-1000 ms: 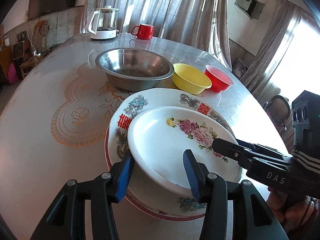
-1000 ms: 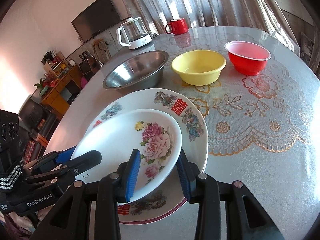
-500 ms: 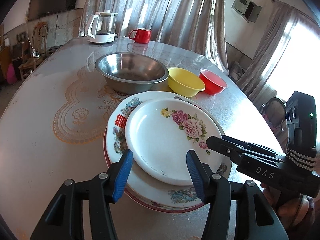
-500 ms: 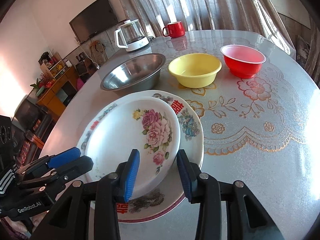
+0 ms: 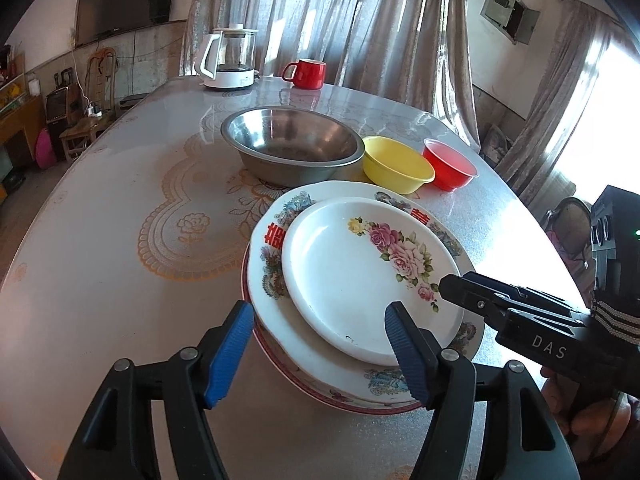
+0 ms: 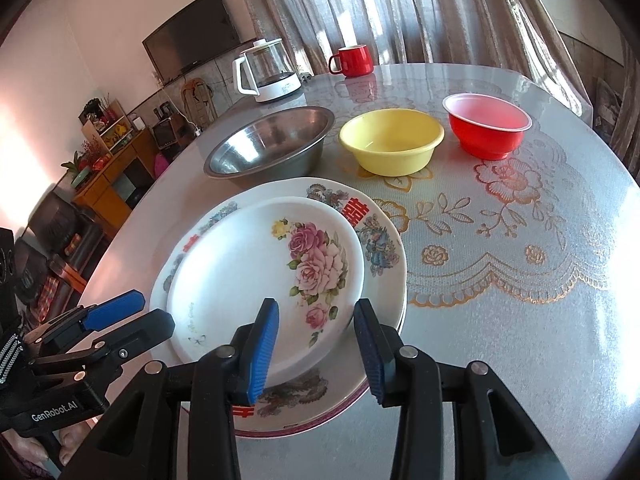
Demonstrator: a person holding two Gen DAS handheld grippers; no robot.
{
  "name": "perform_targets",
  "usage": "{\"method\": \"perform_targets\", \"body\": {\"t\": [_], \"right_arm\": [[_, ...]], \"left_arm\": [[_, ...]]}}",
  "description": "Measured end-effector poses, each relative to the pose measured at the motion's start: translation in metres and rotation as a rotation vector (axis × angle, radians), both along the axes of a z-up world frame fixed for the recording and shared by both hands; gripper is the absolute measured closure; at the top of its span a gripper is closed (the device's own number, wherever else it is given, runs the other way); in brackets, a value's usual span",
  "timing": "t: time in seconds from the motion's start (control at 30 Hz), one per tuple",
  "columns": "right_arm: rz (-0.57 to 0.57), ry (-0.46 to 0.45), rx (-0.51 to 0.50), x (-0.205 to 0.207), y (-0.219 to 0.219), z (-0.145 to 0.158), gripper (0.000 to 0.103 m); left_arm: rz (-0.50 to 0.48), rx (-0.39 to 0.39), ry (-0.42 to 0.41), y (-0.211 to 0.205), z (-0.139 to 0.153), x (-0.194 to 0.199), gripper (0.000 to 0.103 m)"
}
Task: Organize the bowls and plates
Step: 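Lower the rose-patterned plate onto the red-character plate stack, then open both tools and withdraw from the plate stack toward the steel basin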
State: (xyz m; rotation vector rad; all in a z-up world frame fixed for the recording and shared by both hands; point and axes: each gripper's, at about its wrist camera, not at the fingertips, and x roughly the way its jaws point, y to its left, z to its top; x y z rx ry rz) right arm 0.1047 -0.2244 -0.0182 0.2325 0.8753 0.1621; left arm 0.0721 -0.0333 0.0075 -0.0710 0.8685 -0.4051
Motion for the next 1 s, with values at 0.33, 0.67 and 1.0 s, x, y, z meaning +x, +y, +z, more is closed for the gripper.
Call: {"method": "perform_targets", "body": {"t": [0.33,0.67,1.0], "right_arm": [[-0.003,0.009,0.027,-0.003,-0.001,0.001,0.063],[0.008,-0.022,0.033,-0.008,0.002,0.009,0.063],[0.028,-0.031,0.057,-0.006,0.004,0.011,0.063]], "left_arm": [[0.020,0.008,-0.001,0.006,0.002,-0.005,0.033],[0.038,0.005,0.007,0.012,0.001,-0.007,0.033],[0.050,0.005,0.014,0.017,0.000,-0.004,0.033]]}}
